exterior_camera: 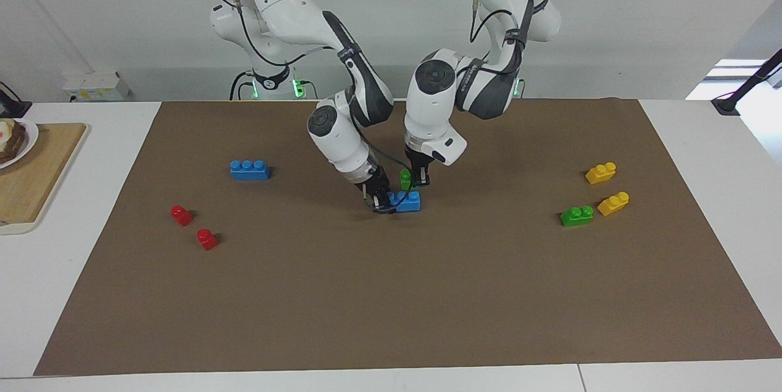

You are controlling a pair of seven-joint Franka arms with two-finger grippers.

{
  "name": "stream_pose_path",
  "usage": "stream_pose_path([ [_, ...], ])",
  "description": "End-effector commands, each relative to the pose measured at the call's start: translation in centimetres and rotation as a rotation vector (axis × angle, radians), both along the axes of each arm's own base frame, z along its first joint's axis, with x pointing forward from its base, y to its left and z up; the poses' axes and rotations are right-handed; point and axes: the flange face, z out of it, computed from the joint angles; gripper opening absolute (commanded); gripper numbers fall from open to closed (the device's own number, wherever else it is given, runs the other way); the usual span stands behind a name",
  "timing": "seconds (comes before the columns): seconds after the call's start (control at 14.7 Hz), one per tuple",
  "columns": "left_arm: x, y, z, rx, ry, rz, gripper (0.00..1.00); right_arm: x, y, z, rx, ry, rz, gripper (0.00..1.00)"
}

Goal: Remove green block with left arm and hold with right
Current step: 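Pull the green brick away with the left gripper while the right gripper pulls blue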

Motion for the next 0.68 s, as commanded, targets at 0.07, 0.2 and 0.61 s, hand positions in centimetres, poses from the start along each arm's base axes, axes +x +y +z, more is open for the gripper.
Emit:
stream_pose_path([
  [0.07,-2.4,7.6,0.1,-0.018,0.058,-0.186,0.00,3.6,-0.6,4.8,-0.002,-0.024,0.077,0.00],
  [0.2,-2.5,11.1,-0.4,-0.036,0.074,-0.291,0.00,6.0,-4.4,7.1,0.001,-0.021,0.075,0.00],
  [0.61,-1.3,23.0,-0.9,-0.153,0.141,-0.756,0.00,9.0,-17.5,11.1,0.004,-0.022,0.135,0.00],
])
